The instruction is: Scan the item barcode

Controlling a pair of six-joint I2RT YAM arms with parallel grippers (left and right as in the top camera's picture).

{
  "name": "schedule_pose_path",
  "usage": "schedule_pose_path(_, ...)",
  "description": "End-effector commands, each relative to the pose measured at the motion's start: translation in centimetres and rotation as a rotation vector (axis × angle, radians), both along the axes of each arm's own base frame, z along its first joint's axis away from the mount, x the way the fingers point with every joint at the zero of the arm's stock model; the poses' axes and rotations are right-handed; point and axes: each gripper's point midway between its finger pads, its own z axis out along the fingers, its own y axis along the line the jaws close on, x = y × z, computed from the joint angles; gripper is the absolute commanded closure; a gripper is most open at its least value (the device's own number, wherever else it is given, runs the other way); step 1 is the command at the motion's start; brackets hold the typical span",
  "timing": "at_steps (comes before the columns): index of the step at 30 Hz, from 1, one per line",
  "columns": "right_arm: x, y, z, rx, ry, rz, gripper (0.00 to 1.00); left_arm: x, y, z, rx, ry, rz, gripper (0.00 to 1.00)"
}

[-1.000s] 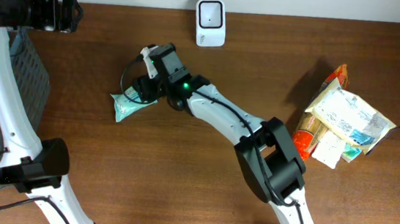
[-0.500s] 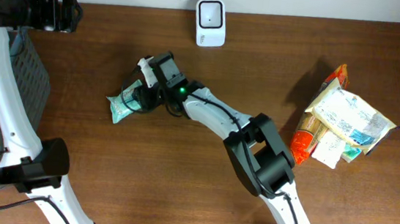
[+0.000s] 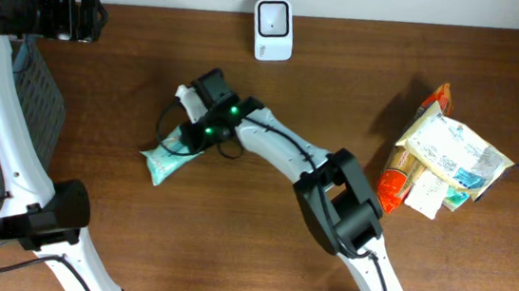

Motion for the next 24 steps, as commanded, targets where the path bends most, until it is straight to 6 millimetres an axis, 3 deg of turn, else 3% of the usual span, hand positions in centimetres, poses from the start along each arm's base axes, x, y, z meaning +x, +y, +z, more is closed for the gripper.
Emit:
schedule_pose_path(1,2.1,-4.3,1.8,-0.070,0.004,-0.056,0.96,-0.2,0.0,0.5,0.001,-0.015,-0.005,0.01)
schedule_pose_path(3,2.8,-6.3,5.7,-0.089,-0.047,-0.056,0.96,-0.2,0.0,0.5,0.001,-0.015,-0.006,0.01)
schedule_pose_path(5,3.2,-8.8,8.0,-0.177,-0.099,-0.110,0.96,-0.2,0.0,0.5,0.001,-0.015,-0.006,0.01)
schedule_pose_path(7,2.5,-10.6,8.2,-0.267,-0.099,-0.135,0.96,-0.2,0.0,0.5,0.001,-0.015,-0.005,0.01)
schedule_pose_path(10,1.0,-11.2,7.1,-0.320,-0.047,-0.118,0.96,-0.2,0.0,0.5,0.001,-0.015,-0.006,0.01)
schedule_pose_path(11,0.3,-10.6,6.6,-0.327,-0.052,-0.077,0.91,-0.2,0.0,0.5,0.001,-0.015,-0.005,0.01)
schedule_pose_path(12,-0.2,-9.6,6.4,-0.326,-0.075,-0.027,0.59,-0.2,0.0,0.5,0.001,-0.015,-0.005,0.01)
schedule_pose_path(15,-1.8,-6.1,5.8,-0.303,-0.118,0.047,0.30,-0.2,0.0,0.5,0.001,-0.015,-0.005,0.01)
schedule_pose_path(17,-2.5,-2.9,5.5,-0.298,-0.194,0.051,0.25,-0.2,0.0,0.5,0.001,-0.015,-0.006,0.01)
schedule_pose_path(19,-1.9,-1.0,5.4,-0.365,-0.336,-0.035,0.25,-0.2,0.0,0.5,0.001,-0.015,-0.005,0.01)
schedule_pose_path(21,-1.1,0.1,5.4,-0.414,-0.459,-0.139,0.25,-0.2,0.0,0.5,0.001,-0.015,-0.006,0.01)
schedule_pose_path(24,-0.9,0.7,3.7,-0.475,-0.535,-0.238,0.30,-0.2,0.0,0.5,0.001,-0.015,-0.005,0.01)
